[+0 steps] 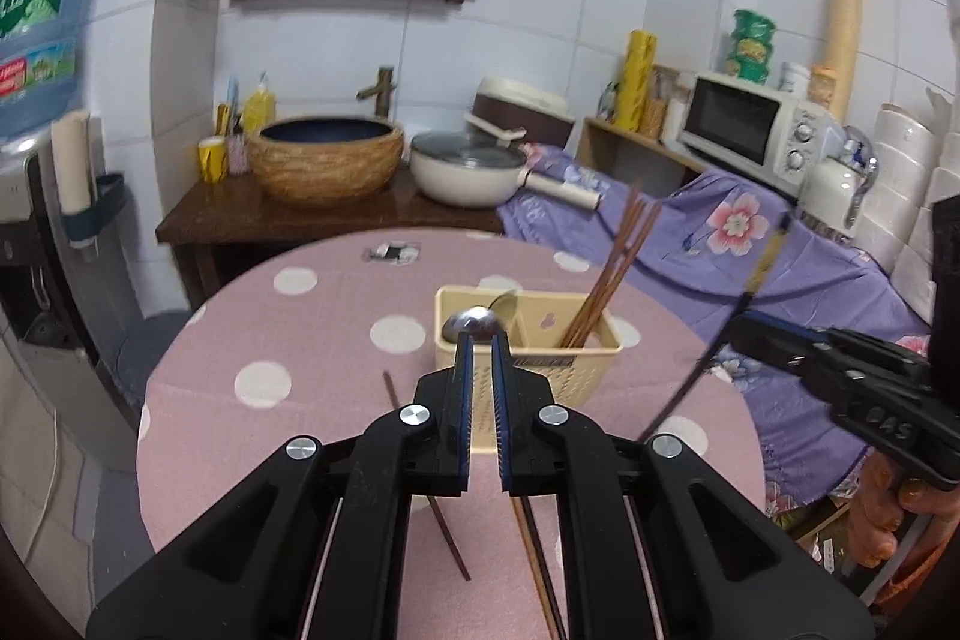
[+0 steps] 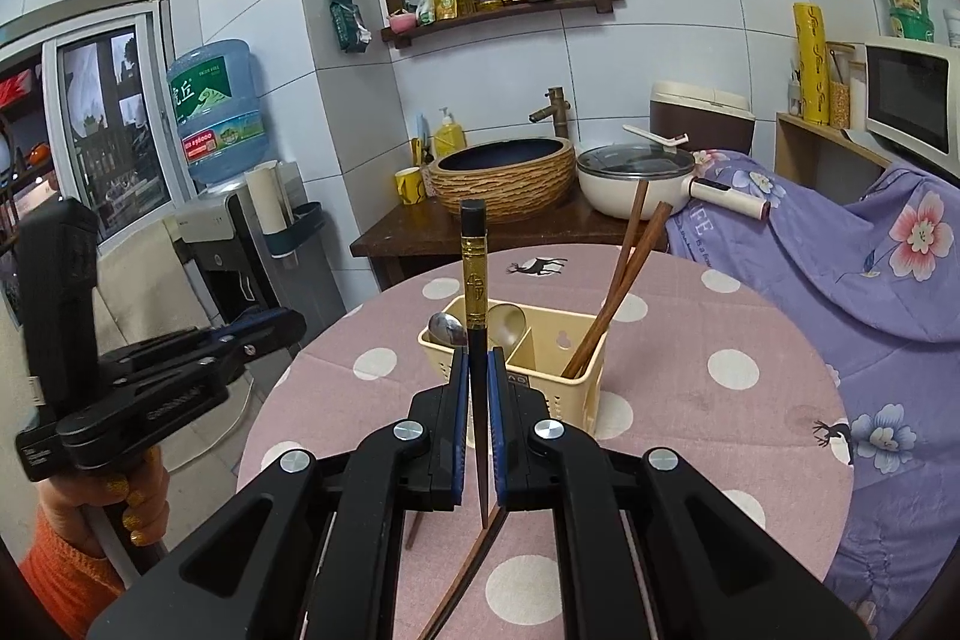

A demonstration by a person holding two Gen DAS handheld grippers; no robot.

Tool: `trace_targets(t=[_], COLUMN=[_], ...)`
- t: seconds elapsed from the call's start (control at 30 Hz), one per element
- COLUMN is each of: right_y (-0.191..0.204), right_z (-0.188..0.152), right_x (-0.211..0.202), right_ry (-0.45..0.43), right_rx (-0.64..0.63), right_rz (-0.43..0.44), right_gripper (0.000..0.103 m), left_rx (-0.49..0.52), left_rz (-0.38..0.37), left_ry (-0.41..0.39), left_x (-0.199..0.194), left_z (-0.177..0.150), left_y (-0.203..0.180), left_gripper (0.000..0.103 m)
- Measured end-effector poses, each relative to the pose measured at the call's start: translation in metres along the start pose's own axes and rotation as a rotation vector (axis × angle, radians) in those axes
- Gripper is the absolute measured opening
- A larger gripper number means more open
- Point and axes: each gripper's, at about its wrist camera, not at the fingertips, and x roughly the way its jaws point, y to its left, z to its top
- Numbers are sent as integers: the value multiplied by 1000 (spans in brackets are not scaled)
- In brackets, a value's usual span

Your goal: Organize utensils

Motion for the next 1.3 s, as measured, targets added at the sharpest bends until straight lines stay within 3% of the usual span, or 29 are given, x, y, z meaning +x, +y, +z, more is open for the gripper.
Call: trace_targets(t=[0.1, 0.2, 0.23, 0.27, 0.43, 0.57, 0.83, 0.97, 1.17, 1.3], right_y=[-3, -5, -6, -7, -9, -10, -18, -22, -23, -23], right_z=[-3, -4, -4, -4, -7, -11, -16, -18, -18, -18], right_x=[0, -2, -1, -1, 1, 3, 9, 11, 14, 16], right_ry=[7, 5, 5, 4, 8, 16, 35, 44, 47, 48], right_rx=[11, 21, 21, 21, 17, 12, 35, 52, 64, 66], right_rz=[0, -3, -3, -6, -16, -23, -23, -21, -17, -14], right_gripper=[7, 7, 7, 7, 7, 7, 7, 7, 7, 7], left_rx=[-8, -43, -52, -56, -65, -89, -110, -87, -119, -63], left_rz=[74, 123, 137, 147, 233, 251, 269, 276, 270, 295], left_ry=[73, 189, 214, 232, 347, 387, 333, 366, 397, 384], left_x=[26, 62, 72, 81, 139, 173, 213, 235, 252, 257], left_z=[-13, -34, -41, -49, -84, -93, -79, -76, -80, -80], left_y=[16, 36, 41, 46, 64, 71, 76, 79, 88, 83], left_gripper=[9, 37, 52, 58, 58, 55, 43, 34, 33, 33])
